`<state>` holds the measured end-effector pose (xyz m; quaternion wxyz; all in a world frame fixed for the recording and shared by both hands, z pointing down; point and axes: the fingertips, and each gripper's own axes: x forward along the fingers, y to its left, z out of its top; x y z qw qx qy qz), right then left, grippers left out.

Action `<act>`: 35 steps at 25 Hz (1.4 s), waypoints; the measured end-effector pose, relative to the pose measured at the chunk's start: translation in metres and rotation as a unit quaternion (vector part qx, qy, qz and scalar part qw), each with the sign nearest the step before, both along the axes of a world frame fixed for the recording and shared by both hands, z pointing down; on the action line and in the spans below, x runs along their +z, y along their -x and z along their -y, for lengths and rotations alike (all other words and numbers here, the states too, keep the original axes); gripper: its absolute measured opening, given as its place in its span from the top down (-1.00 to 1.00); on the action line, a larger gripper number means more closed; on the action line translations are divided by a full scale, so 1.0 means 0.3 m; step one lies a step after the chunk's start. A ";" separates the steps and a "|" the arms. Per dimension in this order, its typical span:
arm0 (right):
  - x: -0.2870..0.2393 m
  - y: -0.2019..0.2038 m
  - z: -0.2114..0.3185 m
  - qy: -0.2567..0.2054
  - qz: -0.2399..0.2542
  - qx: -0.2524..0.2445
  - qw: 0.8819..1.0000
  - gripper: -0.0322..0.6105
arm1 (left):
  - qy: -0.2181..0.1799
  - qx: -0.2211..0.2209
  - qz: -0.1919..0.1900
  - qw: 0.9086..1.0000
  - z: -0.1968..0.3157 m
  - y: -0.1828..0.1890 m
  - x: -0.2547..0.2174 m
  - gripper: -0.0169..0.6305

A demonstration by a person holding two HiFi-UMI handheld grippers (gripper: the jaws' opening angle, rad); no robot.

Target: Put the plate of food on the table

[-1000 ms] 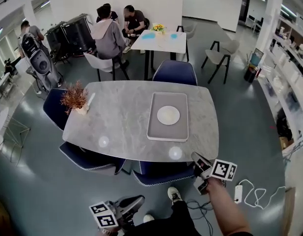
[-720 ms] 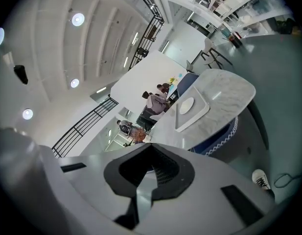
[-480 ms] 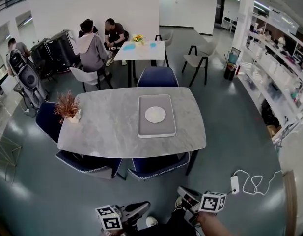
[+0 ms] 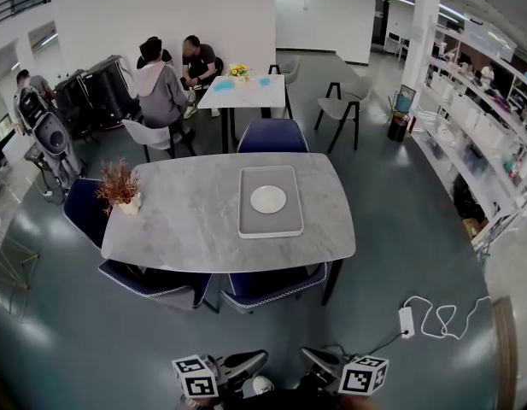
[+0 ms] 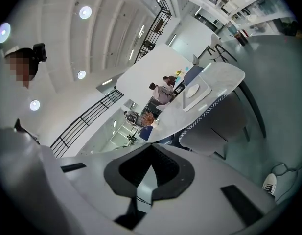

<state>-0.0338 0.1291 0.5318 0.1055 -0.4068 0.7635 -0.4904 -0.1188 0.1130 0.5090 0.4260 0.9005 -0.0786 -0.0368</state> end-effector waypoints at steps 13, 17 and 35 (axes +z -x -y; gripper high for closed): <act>0.004 0.071 -0.039 -0.013 0.028 -0.021 0.999 0.87 | 0.004 0.001 0.003 1.000 -0.045 0.023 0.015 0.93; 0.003 0.083 -0.036 -0.014 0.026 -0.022 0.999 0.87 | 0.001 0.002 0.004 1.000 -0.050 0.033 0.015 0.93; 0.007 0.099 -0.033 -0.010 0.024 -0.030 0.999 0.87 | 0.000 0.001 0.005 1.000 -0.055 0.046 0.016 0.93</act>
